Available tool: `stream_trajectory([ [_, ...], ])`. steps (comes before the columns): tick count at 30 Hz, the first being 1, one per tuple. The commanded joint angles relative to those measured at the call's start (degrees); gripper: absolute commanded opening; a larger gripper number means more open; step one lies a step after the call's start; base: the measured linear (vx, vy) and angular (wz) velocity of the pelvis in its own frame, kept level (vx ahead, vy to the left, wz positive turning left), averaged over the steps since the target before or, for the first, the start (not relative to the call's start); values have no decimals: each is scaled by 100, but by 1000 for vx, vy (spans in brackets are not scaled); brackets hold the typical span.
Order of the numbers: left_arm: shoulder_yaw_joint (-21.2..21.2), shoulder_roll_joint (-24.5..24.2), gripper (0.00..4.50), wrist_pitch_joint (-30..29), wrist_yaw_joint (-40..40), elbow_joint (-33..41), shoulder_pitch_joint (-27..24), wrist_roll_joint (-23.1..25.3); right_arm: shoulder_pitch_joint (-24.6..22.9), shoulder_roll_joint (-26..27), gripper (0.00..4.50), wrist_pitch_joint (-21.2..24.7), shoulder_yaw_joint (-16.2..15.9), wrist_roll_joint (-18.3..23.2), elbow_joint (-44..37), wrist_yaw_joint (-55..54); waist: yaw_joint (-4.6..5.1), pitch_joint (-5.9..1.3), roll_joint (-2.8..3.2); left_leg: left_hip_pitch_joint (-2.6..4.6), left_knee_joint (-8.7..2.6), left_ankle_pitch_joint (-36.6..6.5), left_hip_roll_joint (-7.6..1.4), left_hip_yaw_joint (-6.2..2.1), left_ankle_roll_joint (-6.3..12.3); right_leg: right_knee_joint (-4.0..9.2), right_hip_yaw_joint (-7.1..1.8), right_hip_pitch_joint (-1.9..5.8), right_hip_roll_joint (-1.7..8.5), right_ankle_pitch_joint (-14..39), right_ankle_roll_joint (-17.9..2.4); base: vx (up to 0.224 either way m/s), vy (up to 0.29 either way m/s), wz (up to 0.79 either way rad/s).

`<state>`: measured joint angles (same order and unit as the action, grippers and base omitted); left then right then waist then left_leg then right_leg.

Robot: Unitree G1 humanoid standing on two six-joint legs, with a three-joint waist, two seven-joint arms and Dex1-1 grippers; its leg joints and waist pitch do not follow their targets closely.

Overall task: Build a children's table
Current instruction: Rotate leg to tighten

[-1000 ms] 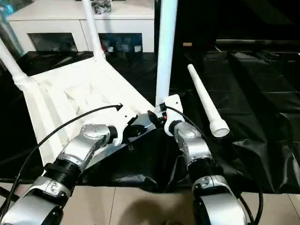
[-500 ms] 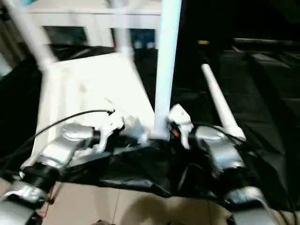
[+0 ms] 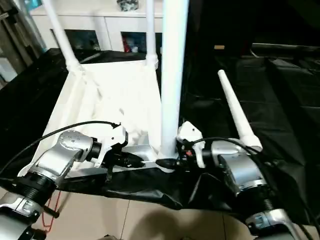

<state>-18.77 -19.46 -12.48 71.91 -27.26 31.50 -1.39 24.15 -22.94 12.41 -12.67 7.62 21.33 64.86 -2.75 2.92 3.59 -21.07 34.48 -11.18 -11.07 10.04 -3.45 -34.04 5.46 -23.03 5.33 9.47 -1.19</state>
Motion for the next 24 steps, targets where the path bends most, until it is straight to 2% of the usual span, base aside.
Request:
stream_trajectory([
  [1,-16,318,0,24,-97,245,94,-187,-115,296,281,179,-272,-152,38,-302,41,-354,-49,45,-429,-1378,-179,-52,287,490,-258,300,296,2120,-1016,0,0,0],
  [4,123,567,0,-95,-599,136,149,-151,-24,681,276,283,-110,-344,461,-1231,119,-337,-46,47,-440,-1520,-170,-58,224,514,-250,279,288,2273,-989,0,0,0],
  [6,154,631,0,-122,-733,96,170,-137,12,781,275,301,-55,-400,585,-1474,186,-320,-54,23,-447,-1664,-145,-84,156,541,-216,298,296,2649,-865,0,0,0],
  [7,252,828,0,-197,-1177,-41,252,-77,142,1042,275,376,122,-433,911,-2070,220,-318,-63,48,-444,-1771,-137,-93,147,589,-205,281,301,2911,-743,0,0,0],
  [8,291,908,0,-234,-1347,-92,285,-62,193,1144,275,408,193,-428,1031,-2284,291,-294,-53,61,-435,-1864,-124,-91,135,618,-200,234,295,3087,-717,0,0,0],
  [9,311,950,0,-255,-1437,-118,303,-55,220,1197,275,425,230,-423,1091,-2394,318,-299,-50,63,-420,-1920,-111,-101,109,624,-182,239,299,3196,-688,0,0,0],
  [10,401,1159,0,-310,-1901,-260,395,0,361,1449,275,420,402,-405,1382,-2940,355,-331,-69,29,-430,-1831,-114,-120,149,624,-189,281,300,3055,-637,0,0,0],
  [11,410,1179,0,-315,-1944,-273,404,5,376,1473,275,421,419,-402,1411,-2993,383,-309,-52,34,-436,-1864,-119,-109,164,631,-191,237,290,3063,-657,0,0,0],
  [12,490,1396,0,-389,-2344,-382,484,25,539,1721,275,410,587,-391,1719,-3469,426,-320,-64,39,-416,-1939,-102,-123,145,637,-160,251,294,3145,-648,0,0,0],
  [13,526,1495,0,-421,-2510,-419,514,27,618,1812,275,371,627,-408,1862,-3647,448,-324,-63,33,-411,-1922,-90,-111,156,649,-159,247,289,3164,-641,0,0,0],
  [18,526,1794,0,-501,-2710,-379,503,70,899,2062,275,-21,539,-540,2451,-3768,497,-344,-64,-4,-423,-1834,-113,-116,306,627,-160,267,295,2749,-781,0,0,0],
  [19,496,1802,0,-472,-2692,-369,486,82,961,2110,345,-84,620,-488,2555,-3756,503,-348,-67,-5,-419,-1807,-112,-110,351,619,-169,271,298,2666,-822,0,0,0],
  [22,465,1766,0,-426,-2620,-347,465,84,1027,2138,358,-53,765,-370,2579,-3714,540,-361,-59,-41,-431,-1726,-125,-116,406,571,-177,306,296,2418,-947,0,0,0],
  [24,440,1647,0,-352,-2402,-243,417,36,1082,2052,374,-76,847,-248,2416,-3388,527,-375,-61,-26,-425,-1648,-135,-104,440,563,-194,309,303,2244,-1010,0,0,0],
])
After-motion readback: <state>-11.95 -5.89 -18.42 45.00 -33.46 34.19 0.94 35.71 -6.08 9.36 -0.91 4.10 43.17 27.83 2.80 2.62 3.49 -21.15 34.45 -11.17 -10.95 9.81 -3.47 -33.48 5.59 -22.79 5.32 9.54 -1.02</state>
